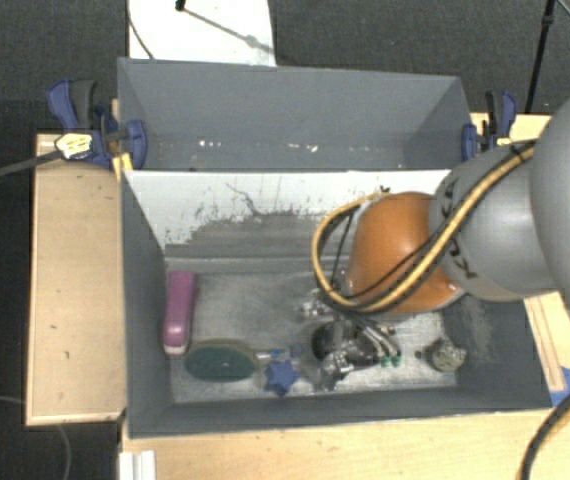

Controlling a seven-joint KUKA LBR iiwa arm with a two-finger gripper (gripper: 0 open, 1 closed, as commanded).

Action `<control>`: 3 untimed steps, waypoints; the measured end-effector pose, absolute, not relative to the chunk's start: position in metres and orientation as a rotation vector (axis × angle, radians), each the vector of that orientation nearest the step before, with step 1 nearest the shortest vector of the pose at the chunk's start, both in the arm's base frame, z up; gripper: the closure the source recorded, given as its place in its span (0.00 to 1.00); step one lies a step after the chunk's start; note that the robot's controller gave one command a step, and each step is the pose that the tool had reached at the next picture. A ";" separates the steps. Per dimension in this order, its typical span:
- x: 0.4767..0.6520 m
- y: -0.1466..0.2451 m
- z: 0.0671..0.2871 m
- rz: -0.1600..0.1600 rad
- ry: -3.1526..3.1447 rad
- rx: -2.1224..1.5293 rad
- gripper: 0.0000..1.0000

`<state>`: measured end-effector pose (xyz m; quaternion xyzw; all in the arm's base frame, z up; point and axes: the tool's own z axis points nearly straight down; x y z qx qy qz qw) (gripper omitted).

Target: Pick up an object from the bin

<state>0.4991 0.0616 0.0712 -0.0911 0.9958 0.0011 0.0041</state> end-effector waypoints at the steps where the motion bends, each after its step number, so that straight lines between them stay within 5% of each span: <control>1: 0.481 0.016 0.101 -0.001 3.137 -0.164 0.00; 2: 0.483 0.075 0.100 0.005 3.112 0.408 0.00; 3: 0.478 0.035 0.071 0.003 3.082 0.587 0.00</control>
Offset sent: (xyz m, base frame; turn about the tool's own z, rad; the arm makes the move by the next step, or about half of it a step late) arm -0.0184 -0.0437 0.0288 0.0659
